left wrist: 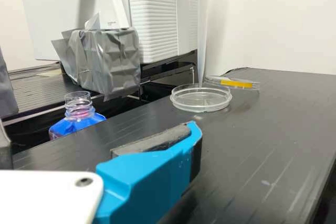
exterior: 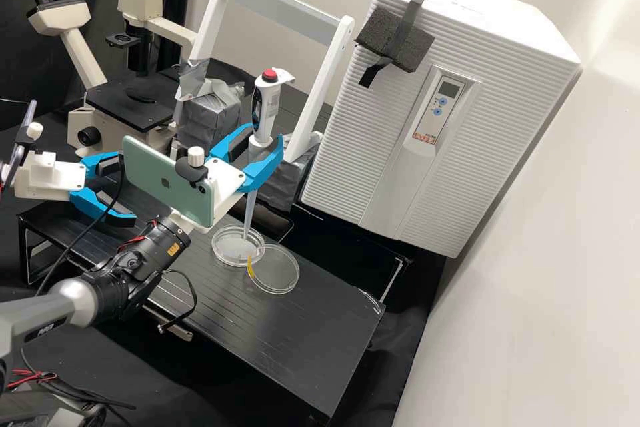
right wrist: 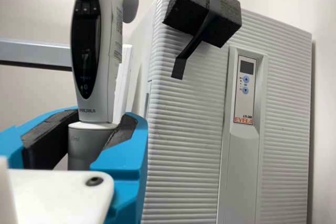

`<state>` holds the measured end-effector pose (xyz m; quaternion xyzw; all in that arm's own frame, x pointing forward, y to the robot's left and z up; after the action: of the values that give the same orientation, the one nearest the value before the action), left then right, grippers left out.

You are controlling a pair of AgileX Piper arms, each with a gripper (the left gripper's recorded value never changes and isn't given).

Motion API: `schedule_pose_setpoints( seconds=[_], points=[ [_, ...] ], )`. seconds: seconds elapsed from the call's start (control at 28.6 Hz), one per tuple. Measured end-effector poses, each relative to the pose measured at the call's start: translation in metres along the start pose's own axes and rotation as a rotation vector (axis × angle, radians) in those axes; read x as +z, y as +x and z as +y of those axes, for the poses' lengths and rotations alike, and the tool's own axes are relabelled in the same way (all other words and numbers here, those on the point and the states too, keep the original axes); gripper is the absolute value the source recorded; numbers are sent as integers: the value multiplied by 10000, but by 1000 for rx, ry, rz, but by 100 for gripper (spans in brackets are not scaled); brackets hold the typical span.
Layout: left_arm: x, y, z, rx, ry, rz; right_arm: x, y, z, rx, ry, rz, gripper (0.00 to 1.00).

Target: Use the pipette

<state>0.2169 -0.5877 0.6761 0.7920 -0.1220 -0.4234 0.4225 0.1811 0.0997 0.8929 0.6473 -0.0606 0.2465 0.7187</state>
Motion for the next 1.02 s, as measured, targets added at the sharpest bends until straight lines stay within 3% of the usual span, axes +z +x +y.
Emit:
schedule_pose_setpoints(
  seconds=[0.35, 0.46, 0.56, 0.67, 0.74, 0.81, 0.88, 1.02],
  points=[
    [-37, 13, 40, 15, 3, 11, -8, 65, -10, -1, 1, 1, 0],
    [-90, 10, 108, 39, 6, 28, -74, 156, 10, 6, 12, 23, 0],
    [-151, 19, 257, 91, 19, 46, -206, 323, 18, 1, 40, 63, 0],
    [-212, 9, 399, 139, 33, 66, -391, 542, -22, -54, 97, 115, 0],
    [-249, 3, 466, 161, 39, 78, -498, 673, -69, -96, 110, 143, 0],
    [-293, -1, 522, 180, 45, 92, -592, 797, -134, -151, 108, 163, 0],
    [-353, -12, 595, 204, 53, 112, -706, 971, -221, -219, 83, 184, 0],
    [-467, -25, 680, 227, 63, 150, -799, 1257, -320, -293, 63, 164, 0]
  ],
)
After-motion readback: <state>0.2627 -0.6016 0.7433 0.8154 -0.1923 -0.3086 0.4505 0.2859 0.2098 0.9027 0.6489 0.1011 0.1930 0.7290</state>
